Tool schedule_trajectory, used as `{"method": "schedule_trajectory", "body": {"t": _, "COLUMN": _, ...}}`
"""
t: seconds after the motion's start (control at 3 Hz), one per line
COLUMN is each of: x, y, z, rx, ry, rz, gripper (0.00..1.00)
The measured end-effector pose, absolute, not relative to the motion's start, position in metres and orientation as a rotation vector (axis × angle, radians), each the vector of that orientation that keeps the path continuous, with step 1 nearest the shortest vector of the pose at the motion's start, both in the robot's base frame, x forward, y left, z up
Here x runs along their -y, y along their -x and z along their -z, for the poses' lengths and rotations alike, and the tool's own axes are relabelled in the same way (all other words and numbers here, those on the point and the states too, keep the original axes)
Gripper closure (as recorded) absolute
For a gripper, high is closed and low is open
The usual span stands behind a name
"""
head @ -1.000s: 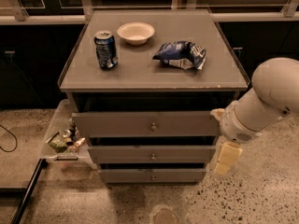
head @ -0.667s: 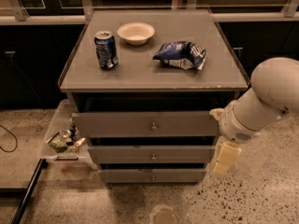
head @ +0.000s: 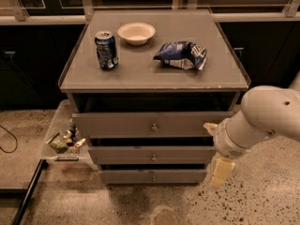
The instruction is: Open middle drawer
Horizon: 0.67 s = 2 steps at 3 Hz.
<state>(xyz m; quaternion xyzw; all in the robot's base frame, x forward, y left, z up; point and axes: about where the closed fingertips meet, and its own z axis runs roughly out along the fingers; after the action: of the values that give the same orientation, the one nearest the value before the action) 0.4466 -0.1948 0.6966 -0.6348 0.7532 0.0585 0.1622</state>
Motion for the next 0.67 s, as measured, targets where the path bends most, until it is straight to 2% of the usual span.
{"method": "schedule_trajectory", "body": {"t": 0.67, "x": 0.197, "y": -0.468, "z": -0.624, "rx": -2.026, "ry": 1.839, "rz": -0.089, "gripper": 0.0}}
